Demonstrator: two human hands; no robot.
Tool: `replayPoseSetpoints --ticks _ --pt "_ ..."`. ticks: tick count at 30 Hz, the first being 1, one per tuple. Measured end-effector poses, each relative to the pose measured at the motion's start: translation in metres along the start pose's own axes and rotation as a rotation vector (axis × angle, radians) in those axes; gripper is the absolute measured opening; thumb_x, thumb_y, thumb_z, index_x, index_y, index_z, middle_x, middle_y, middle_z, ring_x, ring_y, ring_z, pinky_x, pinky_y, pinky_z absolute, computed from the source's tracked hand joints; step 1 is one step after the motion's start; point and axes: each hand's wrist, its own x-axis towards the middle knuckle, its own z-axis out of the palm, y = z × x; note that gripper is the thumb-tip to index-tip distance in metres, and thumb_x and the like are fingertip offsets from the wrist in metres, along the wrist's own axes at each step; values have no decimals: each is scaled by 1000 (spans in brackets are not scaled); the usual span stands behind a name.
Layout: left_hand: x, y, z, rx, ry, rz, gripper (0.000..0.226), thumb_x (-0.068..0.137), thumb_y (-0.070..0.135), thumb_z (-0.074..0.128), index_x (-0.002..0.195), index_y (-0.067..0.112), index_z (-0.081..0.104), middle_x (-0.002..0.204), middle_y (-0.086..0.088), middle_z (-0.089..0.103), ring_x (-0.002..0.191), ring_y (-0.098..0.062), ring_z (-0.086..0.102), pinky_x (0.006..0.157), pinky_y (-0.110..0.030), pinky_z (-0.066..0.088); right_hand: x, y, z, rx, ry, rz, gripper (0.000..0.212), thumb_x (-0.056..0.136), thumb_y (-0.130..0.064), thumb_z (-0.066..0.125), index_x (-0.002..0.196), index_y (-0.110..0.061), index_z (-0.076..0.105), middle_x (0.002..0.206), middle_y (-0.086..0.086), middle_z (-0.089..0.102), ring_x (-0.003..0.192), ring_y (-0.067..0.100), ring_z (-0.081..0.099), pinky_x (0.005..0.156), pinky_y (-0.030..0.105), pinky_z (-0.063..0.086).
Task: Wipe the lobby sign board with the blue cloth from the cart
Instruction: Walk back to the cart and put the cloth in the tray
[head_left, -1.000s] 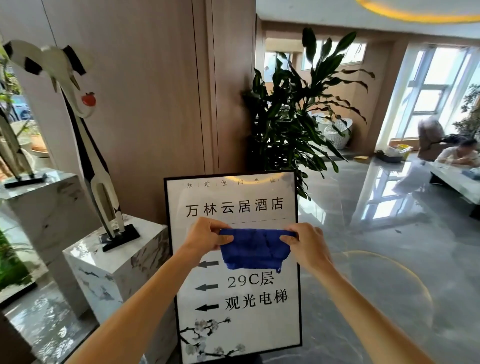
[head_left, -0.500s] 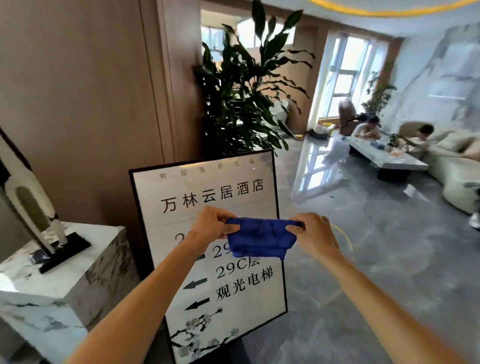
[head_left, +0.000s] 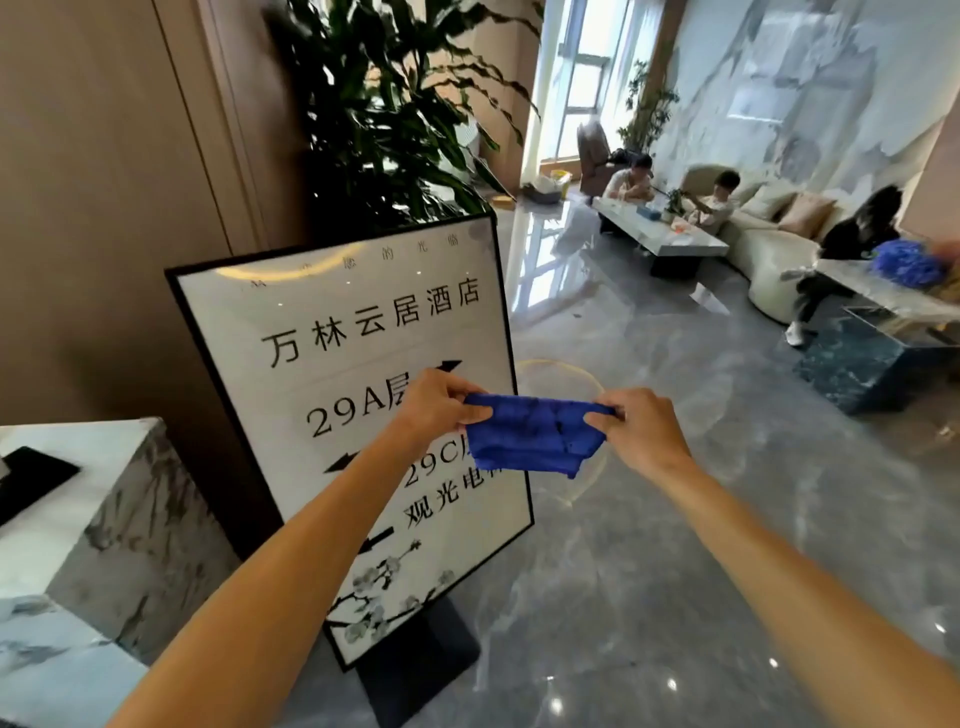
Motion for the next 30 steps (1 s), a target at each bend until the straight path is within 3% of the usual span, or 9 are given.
replayPoseSetpoints --ticks 8,11,14,16,18,21,25,27,30 --pt "-21 5 36 -43 -33 -2 23 83 -3 76 105 1 76 63 -2 54 64 -15 60 54 -14 53 -29 31 -14 -33 10 14 17 90 -20 67 76 -11 70 61 2 59 62 23 52 58 31 41" --pt "-36 9 52 -62 -48 -20 23 84 -5 74 106 0 76 71 -8 60 70 -18 63 55 -14 55 -44 44 -20 -7 9 16 15 91 -20 68 76 -19 70 59 -9 56 57 9 50 54 22 37" --pt "-51 13 72 -31 -54 -16 24 83 -5 75 107 -1 75 78 -15 61 74 -24 63 65 -25 60 -63 64 -23 4 10 46 15 90 -20 68 76 -20 71 60 -5 58 58 10 50 54 23 38" --pt "-56 16 86 -19 -55 -29 25 83 -5 75 108 -3 75 72 -12 61 73 -22 62 72 -33 59 -75 78 -25 18 31 62 15 90 -20 68 75 -19 70 63 -2 61 60 16 52 55 26 40" --pt "-58 23 100 -12 -60 -32 25 82 -6 76 107 -5 75 64 -5 60 64 -14 61 65 -25 56 -84 91 -30 42 70 86 12 89 -19 69 80 -14 72 66 3 63 64 24 55 59 31 43" --pt "-64 28 126 -10 -97 -25 24 82 -7 76 105 -2 75 78 -14 61 72 -22 60 70 -30 54 -103 111 -37 57 108 139 9 88 -20 70 86 -13 76 63 -3 59 67 24 55 62 30 40" --pt "-65 29 164 10 -194 -9 29 82 -9 74 111 -7 72 55 8 64 54 -3 63 54 -13 53 -138 138 -51 89 140 235 7 88 -20 70 90 -17 77 63 -10 56 70 20 54 67 26 39" --pt "-60 32 185 22 -256 24 30 82 -10 74 111 -4 73 50 14 64 52 2 63 60 -17 59 -154 149 -61 87 173 285 7 87 -19 70 88 -17 77 62 -9 56 69 20 53 66 27 38" --pt "-55 41 214 9 -337 42 29 80 -7 77 102 11 76 72 -4 70 74 -18 67 85 -40 60 -176 162 -76 75 239 353 7 86 -15 69 85 -15 76 64 -1 62 68 23 55 63 32 43"
